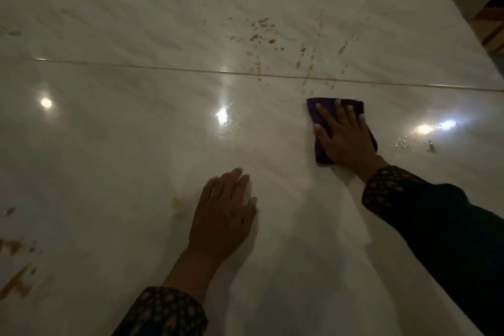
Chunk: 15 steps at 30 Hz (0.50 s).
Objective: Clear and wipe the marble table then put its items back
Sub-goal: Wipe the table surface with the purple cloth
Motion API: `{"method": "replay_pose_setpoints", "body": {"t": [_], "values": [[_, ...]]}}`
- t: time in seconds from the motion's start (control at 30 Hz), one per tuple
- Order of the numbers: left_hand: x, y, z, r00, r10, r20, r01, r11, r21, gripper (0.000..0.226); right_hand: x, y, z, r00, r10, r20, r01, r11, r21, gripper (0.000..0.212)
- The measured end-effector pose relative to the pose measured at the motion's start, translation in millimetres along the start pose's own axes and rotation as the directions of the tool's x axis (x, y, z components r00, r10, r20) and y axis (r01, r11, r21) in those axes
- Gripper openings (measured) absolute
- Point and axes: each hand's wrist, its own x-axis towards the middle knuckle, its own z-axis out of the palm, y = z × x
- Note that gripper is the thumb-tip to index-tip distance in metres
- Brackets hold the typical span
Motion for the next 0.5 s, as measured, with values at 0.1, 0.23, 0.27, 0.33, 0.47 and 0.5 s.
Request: {"method": "replay_pose_setpoints", "body": {"t": [0.1, 0.23, 0.27, 0.33, 0.47, 0.5], "values": [[11.2, 2.3, 18.8, 0.999, -0.042, -0.016, 0.041, 0.997, -0.064, 0.043, 29.5, 14.2, -4.5, 0.991, 0.128, 0.029, -0.130, 0.991, 0.040, 0.063], [12.7, 2.3, 22.5, 0.997, -0.065, -0.041, 0.060, 0.992, -0.109, 0.042, 72.0, -18.3, -2.2, 0.981, 0.194, 0.029, -0.195, 0.979, 0.056, 0.062], [12.9, 3.6, 21.6, 0.997, -0.066, -0.038, 0.061, 0.990, -0.125, 0.042, 78.0, -38.3, -0.9, 0.989, 0.143, 0.022, -0.144, 0.988, 0.049, 0.063], [13.0, 6.5, 17.9, 0.998, -0.060, -0.023, 0.056, 0.988, -0.141, 0.042, 83.2, -83.2, 1.7, 1.000, -0.002, -0.002, 0.002, 0.999, 0.043, 0.061], [16.8, 2.3, 15.8, 0.998, -0.064, 0.026, 0.067, 0.990, -0.127, 0.043, 78.9, -143.5, 8.9, 0.977, -0.214, 0.010, 0.214, 0.975, 0.056, 0.057], [16.6, 1.1, 16.2, 0.997, -0.062, 0.036, 0.066, 0.990, -0.126, 0.044, 78.9, -144.8, 9.7, 0.969, -0.246, 0.020, 0.245, 0.968, 0.059, 0.056]]}}
